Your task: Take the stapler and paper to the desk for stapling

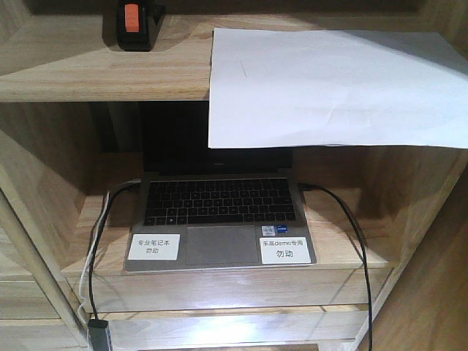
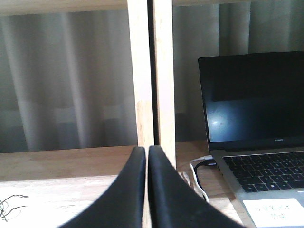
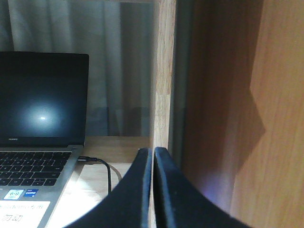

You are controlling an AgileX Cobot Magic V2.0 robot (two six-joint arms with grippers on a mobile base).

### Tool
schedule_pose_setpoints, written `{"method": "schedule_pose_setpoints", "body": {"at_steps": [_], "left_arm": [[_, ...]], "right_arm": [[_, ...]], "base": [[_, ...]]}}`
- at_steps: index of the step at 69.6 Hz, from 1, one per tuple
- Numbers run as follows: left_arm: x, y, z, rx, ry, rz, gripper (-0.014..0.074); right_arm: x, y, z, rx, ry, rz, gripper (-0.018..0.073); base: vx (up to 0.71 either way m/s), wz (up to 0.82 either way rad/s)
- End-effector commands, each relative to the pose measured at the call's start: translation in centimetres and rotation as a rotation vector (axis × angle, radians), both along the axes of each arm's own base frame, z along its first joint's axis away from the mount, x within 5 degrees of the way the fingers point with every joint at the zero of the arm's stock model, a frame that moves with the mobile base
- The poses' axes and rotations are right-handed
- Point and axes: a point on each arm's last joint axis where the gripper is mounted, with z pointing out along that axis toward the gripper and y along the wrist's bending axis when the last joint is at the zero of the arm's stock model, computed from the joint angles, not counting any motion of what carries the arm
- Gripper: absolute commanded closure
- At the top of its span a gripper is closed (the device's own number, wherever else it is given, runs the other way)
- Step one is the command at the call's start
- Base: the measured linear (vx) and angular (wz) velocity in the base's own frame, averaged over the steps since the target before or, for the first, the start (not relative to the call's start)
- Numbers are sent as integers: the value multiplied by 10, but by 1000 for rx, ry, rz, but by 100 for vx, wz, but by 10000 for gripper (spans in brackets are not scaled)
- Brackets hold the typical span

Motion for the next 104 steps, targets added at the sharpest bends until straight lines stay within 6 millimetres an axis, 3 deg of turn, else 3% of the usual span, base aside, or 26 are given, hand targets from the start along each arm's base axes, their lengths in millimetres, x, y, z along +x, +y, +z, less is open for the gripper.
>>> {"method": "schedule_pose_setpoints", "body": {"at_steps": [1, 21, 35, 42, 54, 68, 86, 104], "left_arm": [[-1, 0, 2, -15, -71, -5, 603], [-1, 0, 5, -15, -114, -4, 603], [-10, 1, 34, -47, -429, -7, 603], [-14, 1, 53, -102, -477, -24, 603], [-14, 0, 98, -91, -377, -21, 603], [5, -1, 141, -89, -121, -16, 603], [30, -1, 142, -89, 22, -11, 603], [33, -1, 148, -91, -44, -12, 598]], "right_arm": [[-1, 1, 6, -1, -83, 4, 568], [-1, 1, 6, -1, -83, 4, 568], [-1, 1, 6, -1, -83, 4, 568], [-1, 1, 6, -1, -83, 4, 568], [-1, 1, 6, -1, -83, 4, 568], [-1, 1, 6, -1, -83, 4, 568], [-1, 1, 6, -1, -83, 4, 568], [-1, 1, 6, -1, -83, 4, 568]], "base": [[0, 0], [0, 0], [0, 0], [0, 0], [0, 0], [0, 0], [0, 0], [0, 0]]}}
